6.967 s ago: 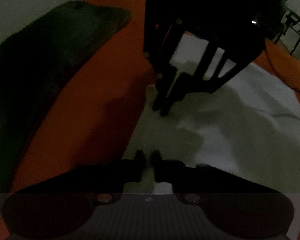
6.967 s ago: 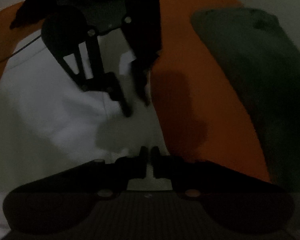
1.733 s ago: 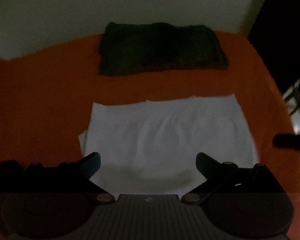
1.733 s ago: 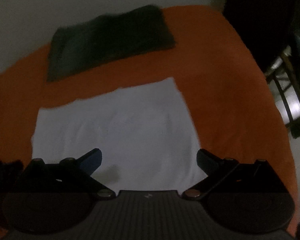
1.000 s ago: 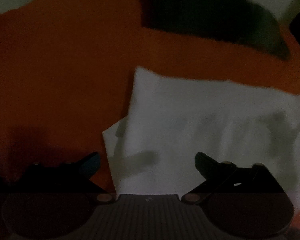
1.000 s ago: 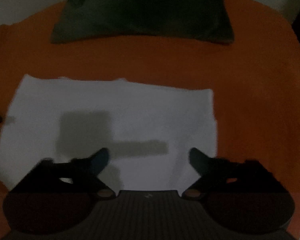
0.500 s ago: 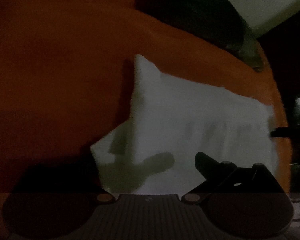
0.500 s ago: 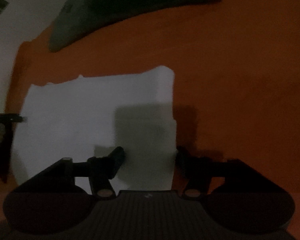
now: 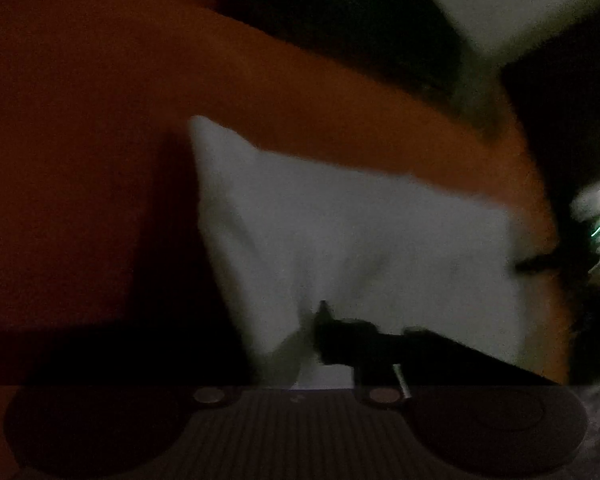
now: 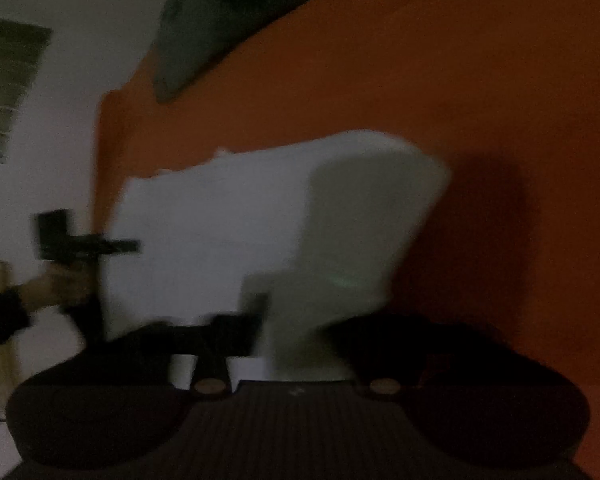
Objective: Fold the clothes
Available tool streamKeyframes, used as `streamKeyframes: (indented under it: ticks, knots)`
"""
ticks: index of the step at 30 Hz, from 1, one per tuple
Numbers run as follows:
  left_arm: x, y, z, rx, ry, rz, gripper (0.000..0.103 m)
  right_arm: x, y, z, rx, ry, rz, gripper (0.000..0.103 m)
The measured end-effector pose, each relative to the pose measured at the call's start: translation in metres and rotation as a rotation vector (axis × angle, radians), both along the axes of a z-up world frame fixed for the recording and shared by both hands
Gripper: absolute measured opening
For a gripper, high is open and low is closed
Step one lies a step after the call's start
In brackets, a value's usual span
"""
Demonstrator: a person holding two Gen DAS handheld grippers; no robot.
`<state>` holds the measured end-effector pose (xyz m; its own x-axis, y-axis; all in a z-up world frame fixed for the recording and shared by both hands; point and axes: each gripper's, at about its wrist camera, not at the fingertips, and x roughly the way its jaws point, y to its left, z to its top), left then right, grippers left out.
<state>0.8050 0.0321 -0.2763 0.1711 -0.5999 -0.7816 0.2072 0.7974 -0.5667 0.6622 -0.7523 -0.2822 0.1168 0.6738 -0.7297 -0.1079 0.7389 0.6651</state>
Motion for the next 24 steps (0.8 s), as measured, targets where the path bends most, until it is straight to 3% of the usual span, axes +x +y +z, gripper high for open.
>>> streamKeyframes:
  ticks: [7, 13, 18, 24]
  knots:
    - [-0.028, 0.007, 0.047, -0.096, -0.128, 0.073, 0.009, -0.036, 0.013, 0.050, 0.043, -0.214, -0.061, 0.014]
    - [-0.029, 0.011, 0.083, -0.172, -0.194, 0.119, 0.009, -0.052, 0.022, 0.088, 0.085, -0.312, -0.112, 0.014]
    - [-0.009, 0.013, 0.112, -0.205, -0.267, 0.126, 0.009, -0.040, 0.016, 0.111, 0.097, -0.394, -0.182, 0.014]
    - [0.039, -0.005, 0.155, -0.222, -0.434, 0.103, 0.009, 0.008, 0.016, 0.158, 0.083, -0.574, -0.199, 0.014]
